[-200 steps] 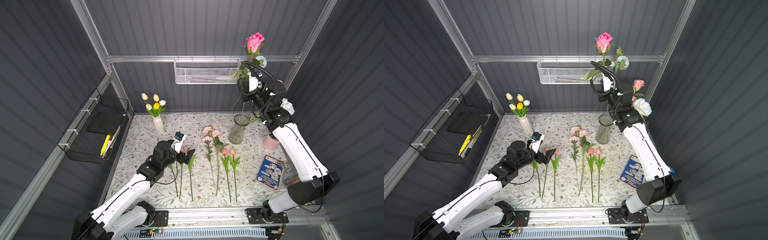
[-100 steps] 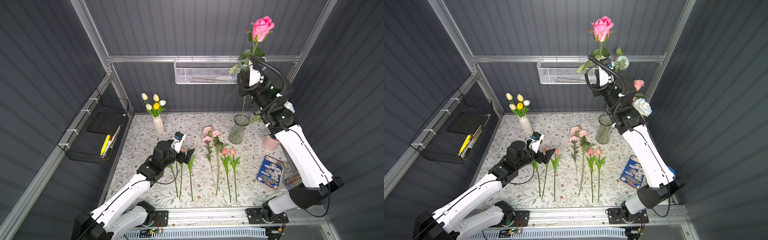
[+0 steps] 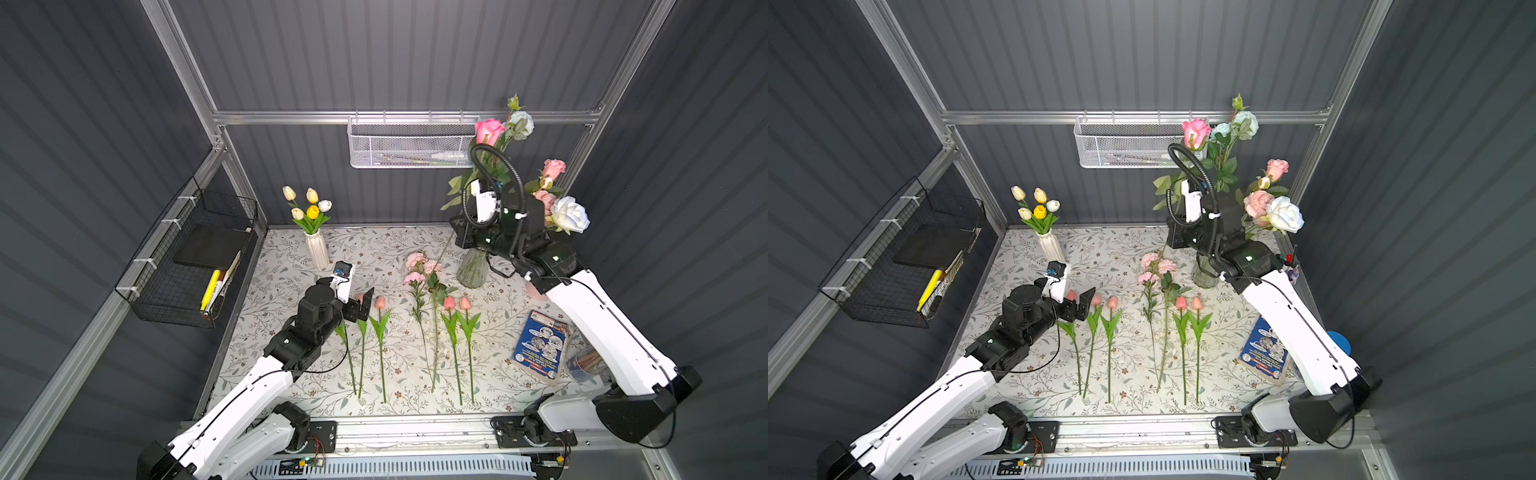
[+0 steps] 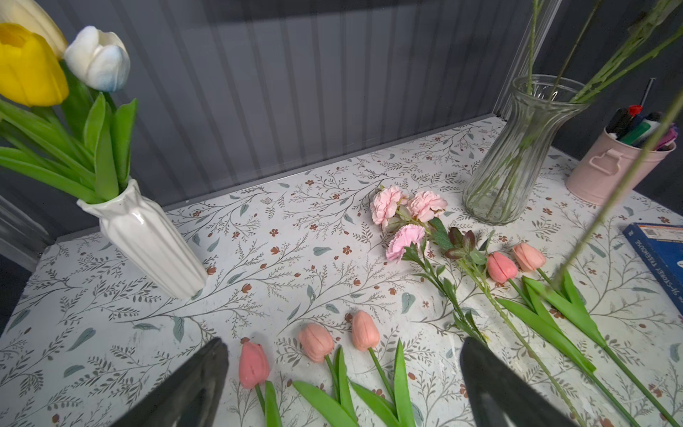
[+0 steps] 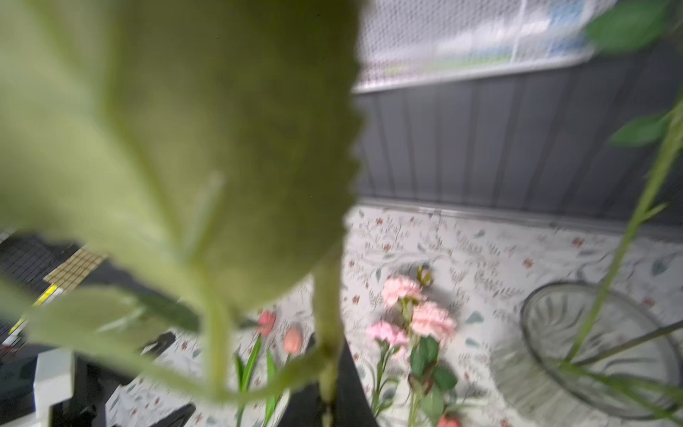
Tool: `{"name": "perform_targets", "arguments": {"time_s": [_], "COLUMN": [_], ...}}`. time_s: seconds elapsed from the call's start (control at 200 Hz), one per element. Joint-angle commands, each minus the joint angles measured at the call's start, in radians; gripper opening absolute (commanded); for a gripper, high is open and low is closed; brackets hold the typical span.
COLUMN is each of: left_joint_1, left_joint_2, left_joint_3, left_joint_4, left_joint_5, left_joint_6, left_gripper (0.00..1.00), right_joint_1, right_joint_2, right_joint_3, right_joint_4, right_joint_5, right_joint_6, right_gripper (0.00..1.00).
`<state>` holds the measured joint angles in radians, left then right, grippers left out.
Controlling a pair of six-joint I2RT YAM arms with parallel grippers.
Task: Pick out pink flowers from the vase
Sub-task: Place the flower at the center of the board.
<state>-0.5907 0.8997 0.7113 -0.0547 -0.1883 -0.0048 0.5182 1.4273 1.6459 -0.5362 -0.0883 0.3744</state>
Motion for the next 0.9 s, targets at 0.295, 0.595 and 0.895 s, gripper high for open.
{"name": "perform_targets", "arguments": {"time_s": [0.295, 0.595, 0.895], "left_joint_1": [-0.008, -0.008, -0.008], "left_joint_2": [-0.003, -0.001, -0.005], "left_joint_3": [0.003, 0.008, 0.007], "left_joint_4": [-0.03, -0.034, -0.028], "left_joint_5": [-0.011, 0.003, 0.031], "left_joint_6": [-0.014, -0.018, -0.024], "left_gripper": [0.99, 0.99, 0.99], "right_joint_1": [0.04, 0.06, 0.065], "right_joint_2": [0.395, 0.611, 0.804], "right_joint_3": [0.295, 0.391, 0.481], "right_joint_4": [-0.464, -0.559, -0.595], "right_joint_5": [-0.298, -0.166, -0.184], "right_joint_6": [0.072, 0.009, 0.05], "right_gripper": [0.0, 0.0, 0.0]}}
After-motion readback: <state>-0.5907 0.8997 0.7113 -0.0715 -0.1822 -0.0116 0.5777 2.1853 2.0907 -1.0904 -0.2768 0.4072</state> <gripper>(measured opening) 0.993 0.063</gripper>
